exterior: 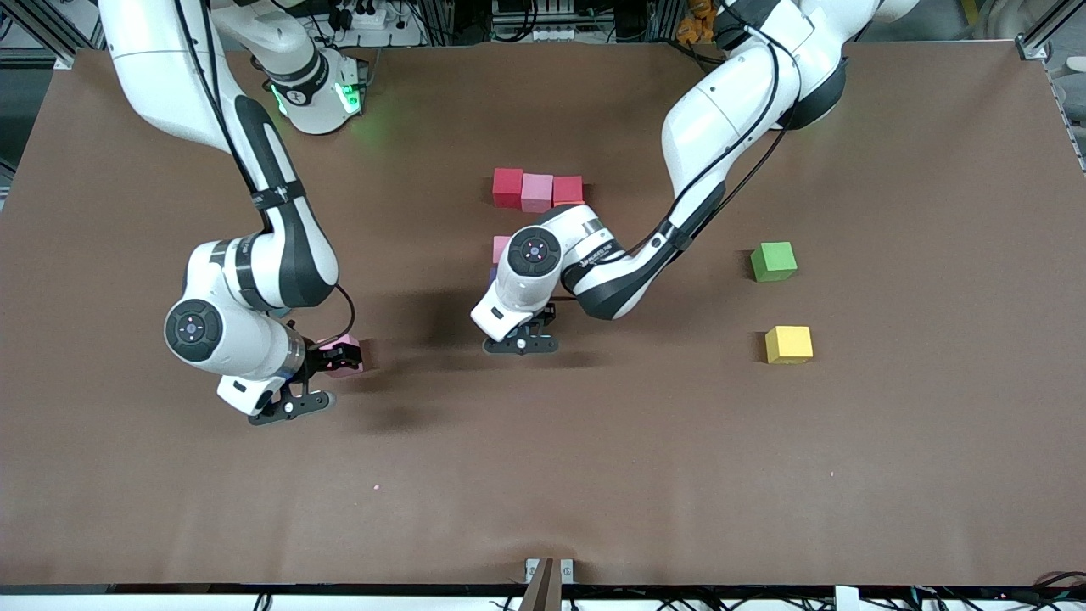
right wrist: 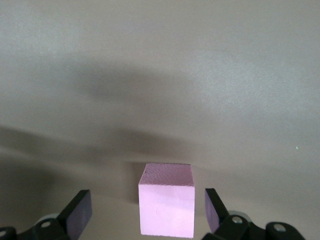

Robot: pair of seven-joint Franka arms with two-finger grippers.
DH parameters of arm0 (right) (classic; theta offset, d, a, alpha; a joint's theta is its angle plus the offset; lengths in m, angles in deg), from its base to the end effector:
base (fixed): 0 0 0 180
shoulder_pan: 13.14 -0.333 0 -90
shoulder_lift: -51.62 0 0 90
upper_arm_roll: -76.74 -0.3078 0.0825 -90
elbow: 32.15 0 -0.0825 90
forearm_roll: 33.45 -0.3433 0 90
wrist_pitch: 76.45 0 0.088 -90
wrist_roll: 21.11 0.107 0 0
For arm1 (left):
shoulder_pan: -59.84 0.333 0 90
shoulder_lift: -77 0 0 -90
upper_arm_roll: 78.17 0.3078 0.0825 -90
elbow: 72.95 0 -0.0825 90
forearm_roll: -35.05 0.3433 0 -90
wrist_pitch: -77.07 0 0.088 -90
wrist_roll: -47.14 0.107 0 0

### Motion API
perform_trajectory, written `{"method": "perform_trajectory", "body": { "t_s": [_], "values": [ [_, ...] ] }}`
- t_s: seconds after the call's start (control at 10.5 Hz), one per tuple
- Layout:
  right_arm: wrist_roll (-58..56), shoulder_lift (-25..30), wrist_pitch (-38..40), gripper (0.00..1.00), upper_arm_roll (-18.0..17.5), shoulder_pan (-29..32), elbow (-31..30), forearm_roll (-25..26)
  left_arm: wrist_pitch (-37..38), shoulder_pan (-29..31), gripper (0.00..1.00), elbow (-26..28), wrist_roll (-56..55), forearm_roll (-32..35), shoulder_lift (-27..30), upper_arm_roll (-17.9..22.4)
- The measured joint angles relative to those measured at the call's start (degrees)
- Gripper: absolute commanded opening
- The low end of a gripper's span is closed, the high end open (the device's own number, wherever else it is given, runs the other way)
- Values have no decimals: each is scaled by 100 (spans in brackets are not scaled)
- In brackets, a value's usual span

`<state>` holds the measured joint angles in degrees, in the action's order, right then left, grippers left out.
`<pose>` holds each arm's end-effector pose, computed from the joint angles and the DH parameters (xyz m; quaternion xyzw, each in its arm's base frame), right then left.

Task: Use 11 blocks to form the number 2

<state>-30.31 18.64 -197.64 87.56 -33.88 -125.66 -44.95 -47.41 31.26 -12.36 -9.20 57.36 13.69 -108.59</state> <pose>0.6261 0.1347 0.2990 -0.9910 -0.1237 0.0397 0.0316 0.5125 -0.5385 0.2226 0.9957 0.0201 -0.0151 0.0893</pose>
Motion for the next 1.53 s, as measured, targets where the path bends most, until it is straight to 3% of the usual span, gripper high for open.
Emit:
{"method": "perform_trajectory", "body": {
  "t_s": [0.76,1.24,1.53],
  "values": [
    [-200,446,285,100,103,260,-536,4,132,-50,100,-90,-30,-107,147,-1],
    [-236,396,-69,100,24,171,-545,2,1675,504,100,-162,-54,-113,988,11],
    [-237,-37,-707,100,-2,-165,-623,2,2889,997,100,-159,-46,-145,1411,11]
  ]
}}
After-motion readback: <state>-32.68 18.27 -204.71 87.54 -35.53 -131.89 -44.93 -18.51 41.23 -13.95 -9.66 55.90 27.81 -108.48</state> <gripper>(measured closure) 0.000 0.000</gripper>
